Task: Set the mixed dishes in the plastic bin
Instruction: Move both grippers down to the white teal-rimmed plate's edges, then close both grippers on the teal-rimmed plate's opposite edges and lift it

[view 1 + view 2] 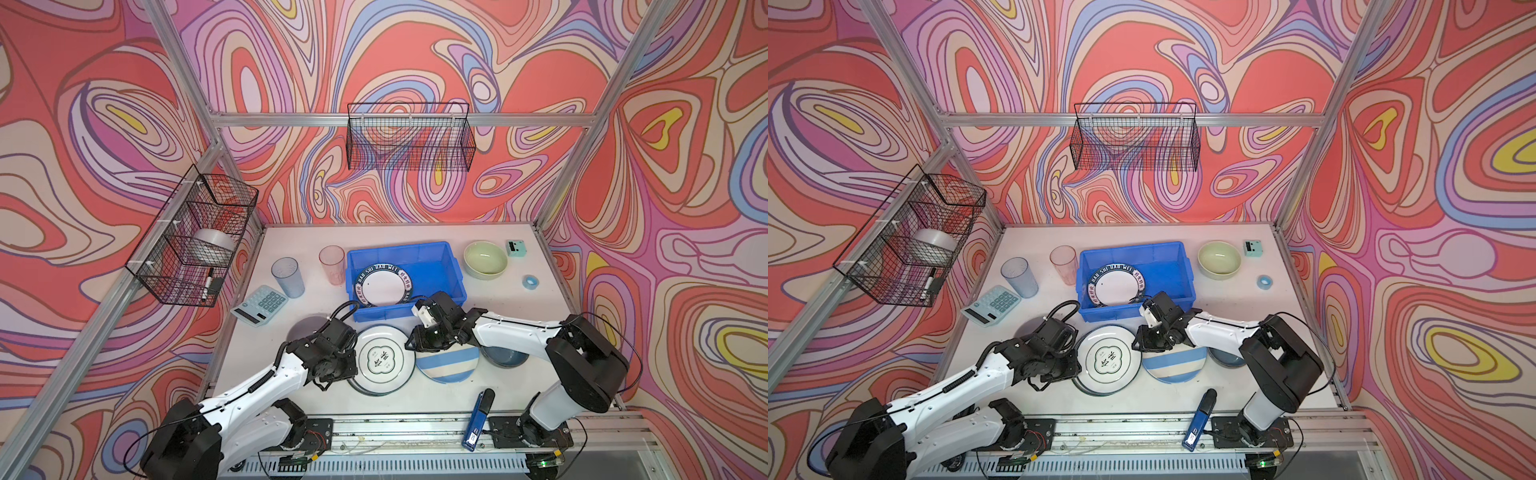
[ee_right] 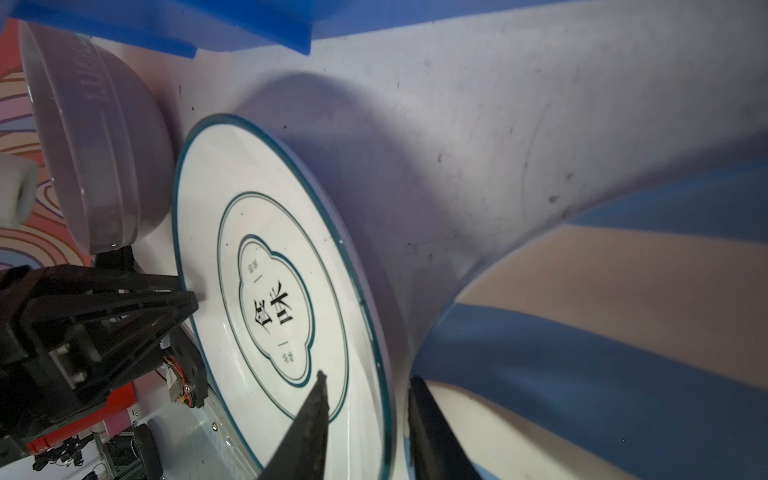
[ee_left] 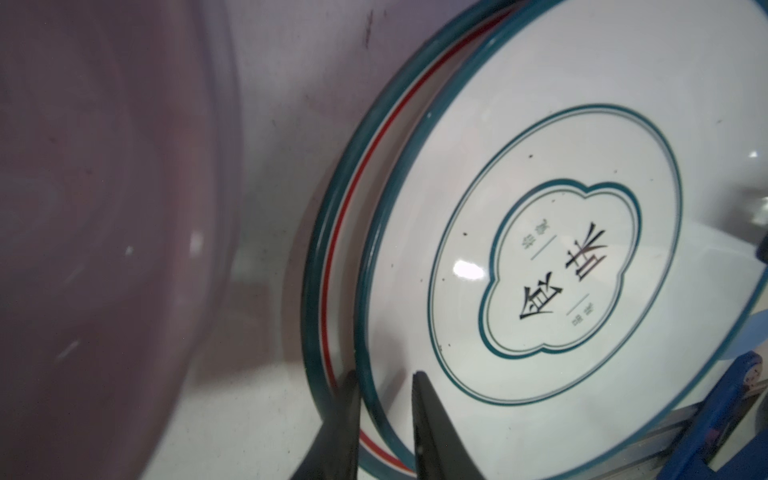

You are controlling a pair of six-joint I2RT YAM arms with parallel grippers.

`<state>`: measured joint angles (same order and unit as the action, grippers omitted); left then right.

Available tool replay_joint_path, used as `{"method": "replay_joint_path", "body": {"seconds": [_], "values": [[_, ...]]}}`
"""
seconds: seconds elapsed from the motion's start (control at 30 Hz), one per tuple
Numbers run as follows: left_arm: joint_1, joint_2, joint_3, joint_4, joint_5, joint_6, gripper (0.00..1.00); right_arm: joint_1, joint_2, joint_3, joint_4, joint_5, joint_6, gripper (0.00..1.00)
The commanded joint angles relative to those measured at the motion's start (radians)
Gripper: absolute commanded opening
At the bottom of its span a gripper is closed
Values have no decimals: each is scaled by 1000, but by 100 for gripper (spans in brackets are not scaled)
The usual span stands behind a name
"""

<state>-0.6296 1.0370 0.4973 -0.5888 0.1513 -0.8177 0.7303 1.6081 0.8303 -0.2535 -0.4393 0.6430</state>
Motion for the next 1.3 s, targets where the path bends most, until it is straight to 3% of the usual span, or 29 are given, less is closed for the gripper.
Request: {"method": "replay_joint_path", "body": {"seconds": [0.0,0.67,1.13,1.27], "values": [[-4,6,-18,-14,-17,-7,26,7,12,-2,11,-13,1,32],[-5,49,-8,47,33,26,24,7,-79,-72,189,-177,57,22],[-14,104,61,103,84,77,25,8,-83,-58,166,-164,53,17],[-16,107,69,121,96,86,29,7,-89,-47,140,-147,55,12]]}}
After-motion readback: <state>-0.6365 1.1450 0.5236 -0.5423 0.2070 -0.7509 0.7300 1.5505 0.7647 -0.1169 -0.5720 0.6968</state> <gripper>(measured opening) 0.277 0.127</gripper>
